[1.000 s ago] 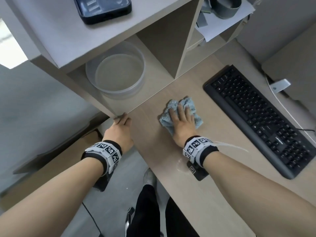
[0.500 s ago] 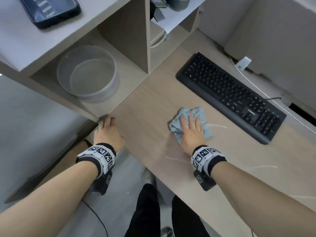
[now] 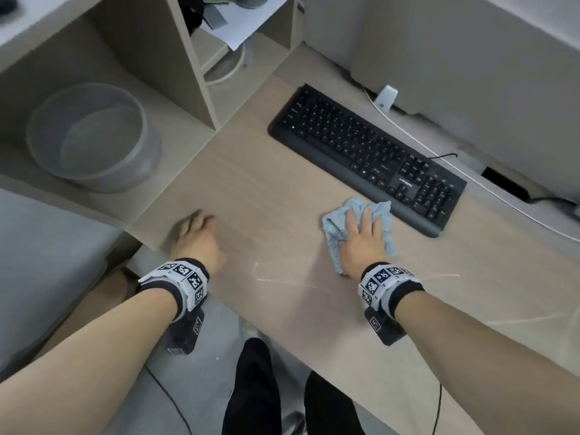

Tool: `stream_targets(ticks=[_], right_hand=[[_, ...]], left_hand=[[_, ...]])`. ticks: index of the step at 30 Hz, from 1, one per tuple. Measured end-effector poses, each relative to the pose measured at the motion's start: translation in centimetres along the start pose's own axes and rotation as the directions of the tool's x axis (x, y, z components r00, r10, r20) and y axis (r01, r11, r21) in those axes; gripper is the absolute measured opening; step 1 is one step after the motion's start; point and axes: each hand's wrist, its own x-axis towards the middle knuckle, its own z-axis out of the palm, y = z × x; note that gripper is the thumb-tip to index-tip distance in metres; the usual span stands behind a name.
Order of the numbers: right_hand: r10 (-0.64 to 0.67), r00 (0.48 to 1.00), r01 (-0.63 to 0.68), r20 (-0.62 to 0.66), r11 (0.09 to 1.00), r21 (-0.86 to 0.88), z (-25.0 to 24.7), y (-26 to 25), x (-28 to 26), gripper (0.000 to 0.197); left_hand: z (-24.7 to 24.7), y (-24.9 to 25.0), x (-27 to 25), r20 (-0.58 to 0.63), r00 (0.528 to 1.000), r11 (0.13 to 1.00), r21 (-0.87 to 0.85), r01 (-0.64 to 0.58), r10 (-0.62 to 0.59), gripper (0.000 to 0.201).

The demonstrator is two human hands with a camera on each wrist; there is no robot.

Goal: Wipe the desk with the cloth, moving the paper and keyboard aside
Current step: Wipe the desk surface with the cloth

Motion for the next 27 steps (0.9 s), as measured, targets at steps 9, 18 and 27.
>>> stream_targets(ticks=[9, 18, 27], right_hand=[[-0.515, 0.849, 0.525, 0.114, 0.847, -0.082, 1.8, -4.8, -1.6, 0.086], [-0.120, 0.975, 0.157, -0.186, 0.967, 0.198, -2.6, -3.5, 0.3, 0.053], [-0.721, 0.693, 0.719, 0.005, 0.692, -0.062, 4.1, -11.6, -4.6, 0.051]], left_hand=[[-0.6, 0.1, 0.5, 0.003, 1.000, 0.999, 0.054, -0.004, 0.003, 0.073], [-2.0, -2.4, 0.3, 0.040, 0.987, 0.975, 0.152, -0.161, 0.156, 0.074], [-1.4, -3.3, 0.1, 0.041, 0.977, 0.974, 0.082, -0.213, 0.211, 0.079]])
